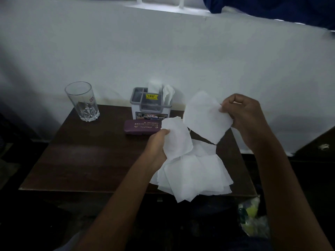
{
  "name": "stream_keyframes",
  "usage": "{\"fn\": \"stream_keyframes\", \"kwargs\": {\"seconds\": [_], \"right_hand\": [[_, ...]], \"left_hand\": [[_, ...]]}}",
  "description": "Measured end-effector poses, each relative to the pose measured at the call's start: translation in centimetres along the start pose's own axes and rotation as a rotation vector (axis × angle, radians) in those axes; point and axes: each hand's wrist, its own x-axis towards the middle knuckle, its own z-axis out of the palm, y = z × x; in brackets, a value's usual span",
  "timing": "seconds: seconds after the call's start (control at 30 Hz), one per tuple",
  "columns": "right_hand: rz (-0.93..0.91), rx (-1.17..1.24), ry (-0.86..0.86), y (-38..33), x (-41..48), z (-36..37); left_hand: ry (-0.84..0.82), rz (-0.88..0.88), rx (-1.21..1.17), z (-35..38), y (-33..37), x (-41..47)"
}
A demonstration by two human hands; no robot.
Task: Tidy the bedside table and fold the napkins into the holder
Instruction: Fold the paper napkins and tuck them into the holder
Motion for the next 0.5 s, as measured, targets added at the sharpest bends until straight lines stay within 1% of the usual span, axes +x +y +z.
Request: {"fn": "stream_keyframes", "kwargs": {"seconds": [0.07, 0.13, 0.2, 0.27, 0.37, 0.5], "right_hand": [[0.02, 0.11, 0.013, -0.5, -0.3, 1.3], [0.094, 0.166, 0.049, 0.1, -0.4, 3.0], [0.191, 0.194, 0.103, 1.1, -0.6, 4.8], [0.227, 0.2, 0.164, 1.8, -0.9, 6.2], [0.206, 0.136, 0.237, 2.6, -1.0, 7.3], [0.211, 0.097, 0.253, 3.5, -0.8, 7.7]], "left_hand": [[-0.073, -0.051, -0.141, 0.3, 0.2, -0.4], [-0.153, -0.057, -0.234, 0.5, 0.3, -0.6], [-0.224, -0.03, -0.265, 0.6, 0.2, -0.6], [-0.27, -0.013, -0.282, 0.8, 0.3, -0.8], [-0.27, 0.006, -0.335, 1.2, 0.4, -1.2], [-0.259, 0.044, -0.342, 1.1, 0.6, -1.1]]}}
